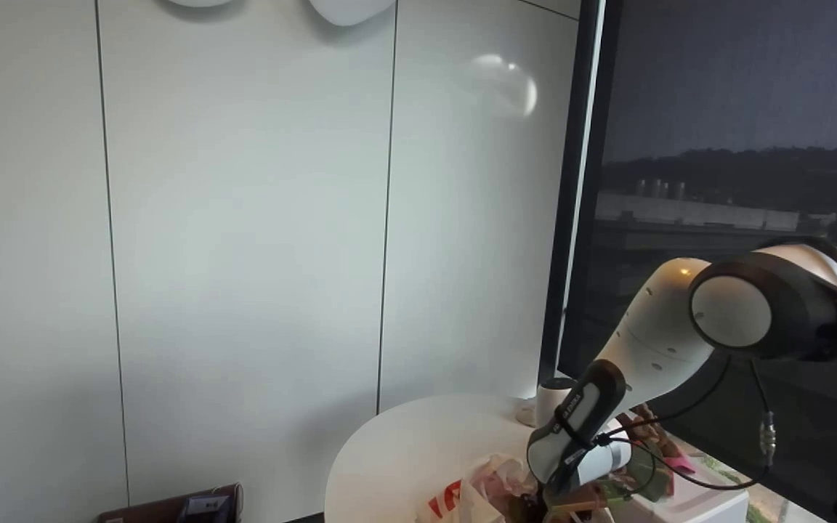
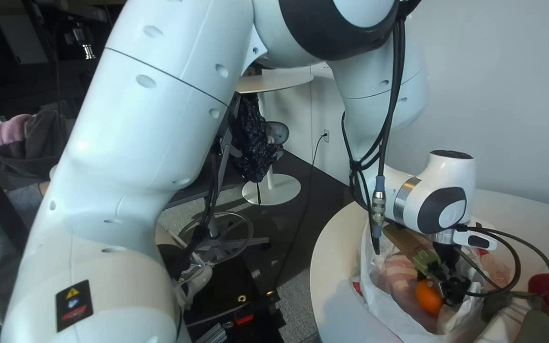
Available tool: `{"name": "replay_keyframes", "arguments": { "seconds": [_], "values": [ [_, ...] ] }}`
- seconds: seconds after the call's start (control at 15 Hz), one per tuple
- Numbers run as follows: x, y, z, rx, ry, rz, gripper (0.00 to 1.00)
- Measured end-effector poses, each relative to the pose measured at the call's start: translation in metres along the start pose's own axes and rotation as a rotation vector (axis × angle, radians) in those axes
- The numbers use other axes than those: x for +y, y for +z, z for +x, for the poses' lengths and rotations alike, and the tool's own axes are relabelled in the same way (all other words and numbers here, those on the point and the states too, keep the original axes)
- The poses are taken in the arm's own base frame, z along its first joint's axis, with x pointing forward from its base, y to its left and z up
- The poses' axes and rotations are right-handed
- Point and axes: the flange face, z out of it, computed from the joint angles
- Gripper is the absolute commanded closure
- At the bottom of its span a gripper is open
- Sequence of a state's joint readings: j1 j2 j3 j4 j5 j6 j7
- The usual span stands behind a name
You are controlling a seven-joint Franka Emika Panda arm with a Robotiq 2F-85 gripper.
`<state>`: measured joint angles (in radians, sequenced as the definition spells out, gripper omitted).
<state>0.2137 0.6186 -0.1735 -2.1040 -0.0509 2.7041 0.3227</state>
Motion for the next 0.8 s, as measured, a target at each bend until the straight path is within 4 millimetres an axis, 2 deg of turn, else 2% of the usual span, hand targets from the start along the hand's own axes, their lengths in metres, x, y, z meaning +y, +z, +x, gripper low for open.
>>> {"name": "replay_keyframes", "arguments": {
  "seconds": [0.2, 0.4, 0.6, 0.8],
  "values": [
    [-0.005, -0.049, 0.001, -0.054, -0.009, 0.048, 0.44],
    [0.010, -0.109, 0.008, 0.049, -0.040, 0.017, 0.44],
    [0.043, -0.168, 0.010, 0.166, -0.024, -0.047, 0.44],
    [0.090, -0.218, 0.008, 0.272, 0.065, -0.093, 0.44]
  ]
}}
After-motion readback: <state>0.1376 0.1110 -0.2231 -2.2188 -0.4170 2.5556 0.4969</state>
